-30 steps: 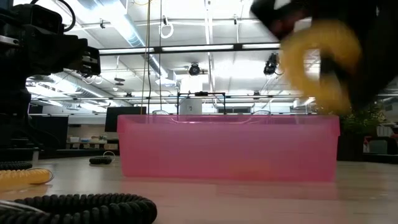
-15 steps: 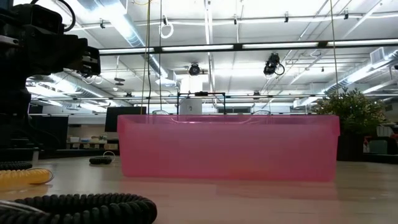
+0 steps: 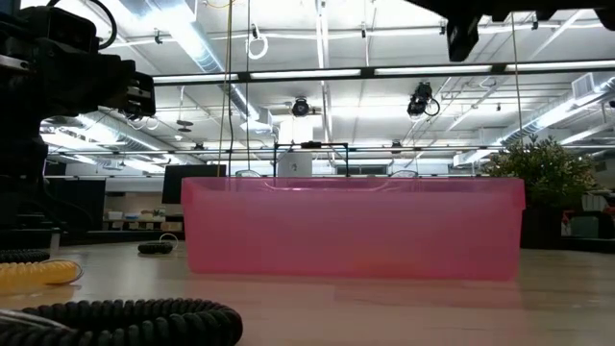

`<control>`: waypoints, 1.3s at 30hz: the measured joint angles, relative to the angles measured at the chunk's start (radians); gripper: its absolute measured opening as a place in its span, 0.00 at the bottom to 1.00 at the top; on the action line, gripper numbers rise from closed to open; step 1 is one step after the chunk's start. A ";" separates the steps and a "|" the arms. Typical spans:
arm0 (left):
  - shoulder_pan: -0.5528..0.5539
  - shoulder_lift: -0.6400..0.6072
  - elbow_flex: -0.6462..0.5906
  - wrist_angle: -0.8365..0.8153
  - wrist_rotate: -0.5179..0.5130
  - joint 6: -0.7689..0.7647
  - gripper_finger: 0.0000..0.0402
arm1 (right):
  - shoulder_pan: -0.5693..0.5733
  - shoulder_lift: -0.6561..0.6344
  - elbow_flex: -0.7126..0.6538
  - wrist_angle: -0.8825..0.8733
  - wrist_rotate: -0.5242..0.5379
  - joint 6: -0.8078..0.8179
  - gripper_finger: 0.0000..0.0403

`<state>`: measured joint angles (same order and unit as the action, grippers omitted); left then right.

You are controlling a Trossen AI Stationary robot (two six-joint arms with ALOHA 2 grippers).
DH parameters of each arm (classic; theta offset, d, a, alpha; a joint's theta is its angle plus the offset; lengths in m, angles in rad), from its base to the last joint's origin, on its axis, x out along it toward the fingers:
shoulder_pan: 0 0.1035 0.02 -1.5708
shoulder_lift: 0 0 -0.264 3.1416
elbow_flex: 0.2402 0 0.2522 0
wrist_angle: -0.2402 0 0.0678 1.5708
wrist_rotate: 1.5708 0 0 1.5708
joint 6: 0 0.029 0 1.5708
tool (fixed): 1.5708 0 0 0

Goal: Sort spring keychains
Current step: Put the right orange spring keychain into the pink bin, then put the bottom right black spring keychain into the transparent bin

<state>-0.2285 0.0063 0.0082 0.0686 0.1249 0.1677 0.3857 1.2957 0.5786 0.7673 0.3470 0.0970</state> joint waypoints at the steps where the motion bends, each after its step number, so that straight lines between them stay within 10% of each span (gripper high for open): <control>1: 0.000 0.000 0.000 0.001 0.000 0.000 0.17 | -0.003 0.000 -0.002 -0.001 0.000 0.000 0.06; 19: 0.000 0.000 0.000 0.001 0.000 0.000 0.17 | -0.018 0.000 -0.002 -0.001 -0.033 -0.001 0.14; 39: 0.000 0.000 0.000 0.001 0.000 0.000 0.17 | -0.044 0.000 -0.001 -0.042 -0.023 0.002 0.59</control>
<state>-0.2284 0.0063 0.0082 0.0697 0.1249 0.1677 0.3416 1.2957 0.5774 0.7254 0.3240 0.0991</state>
